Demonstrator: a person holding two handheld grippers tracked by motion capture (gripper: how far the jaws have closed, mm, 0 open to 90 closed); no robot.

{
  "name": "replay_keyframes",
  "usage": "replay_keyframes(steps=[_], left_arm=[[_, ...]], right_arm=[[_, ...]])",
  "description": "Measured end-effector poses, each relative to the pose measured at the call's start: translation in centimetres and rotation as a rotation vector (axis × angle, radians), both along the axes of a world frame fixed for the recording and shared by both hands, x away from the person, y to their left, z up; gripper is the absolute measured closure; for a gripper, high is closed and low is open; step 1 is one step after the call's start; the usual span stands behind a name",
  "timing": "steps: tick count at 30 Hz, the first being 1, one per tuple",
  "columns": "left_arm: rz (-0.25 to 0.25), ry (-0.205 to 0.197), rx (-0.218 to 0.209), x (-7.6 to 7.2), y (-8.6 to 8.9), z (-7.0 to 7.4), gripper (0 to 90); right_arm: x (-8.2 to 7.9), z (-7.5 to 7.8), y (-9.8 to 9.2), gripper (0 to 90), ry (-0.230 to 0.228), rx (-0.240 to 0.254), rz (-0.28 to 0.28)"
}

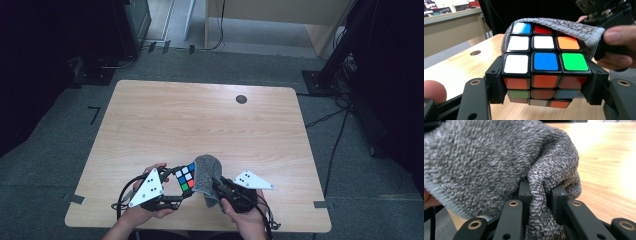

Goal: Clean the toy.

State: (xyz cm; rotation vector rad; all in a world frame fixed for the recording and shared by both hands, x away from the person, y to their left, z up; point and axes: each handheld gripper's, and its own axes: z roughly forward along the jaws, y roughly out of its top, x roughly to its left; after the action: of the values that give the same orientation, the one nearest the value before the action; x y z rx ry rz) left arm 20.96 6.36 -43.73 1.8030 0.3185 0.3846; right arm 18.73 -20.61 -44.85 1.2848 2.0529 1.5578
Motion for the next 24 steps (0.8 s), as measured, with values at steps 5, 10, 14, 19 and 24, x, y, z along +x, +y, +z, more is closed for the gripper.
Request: replay_keyframes(steps=[5, 10, 14, 19, 24], left_arm=[[-0.007, -0.003, 0.014, 0.2, -0.2, -0.3, 34.6], [-0.008, 0.004, 0.005, 0.2, 0.0, -0.1, 34.6], [-0.002, 0.015, -0.045, 0.6, 0.6, 0.3, 34.6], [0.006, 0.022, -0.076, 0.5, 0.9, 0.7, 34.6], [-0.026, 0.025, -0.037, 0.1, 0.0, 0.4, 34.5]], right_arm=[[-0.6, 1.6, -0.8, 75.4, -0.086, 0.107, -0.008], [-0.3, 0.4, 0.4, 76.2, -0.064, 0.081, 0.021], [0.5, -0.7, 0.6, 75.9, 0.02, 0.025, 0.05], [0.2, -0.6, 0.5, 75.8, 0.026, 0.01, 0.031], [-1.1, 2.3, -0.5, 75.7, -0.109, 0.104, 0.001]])
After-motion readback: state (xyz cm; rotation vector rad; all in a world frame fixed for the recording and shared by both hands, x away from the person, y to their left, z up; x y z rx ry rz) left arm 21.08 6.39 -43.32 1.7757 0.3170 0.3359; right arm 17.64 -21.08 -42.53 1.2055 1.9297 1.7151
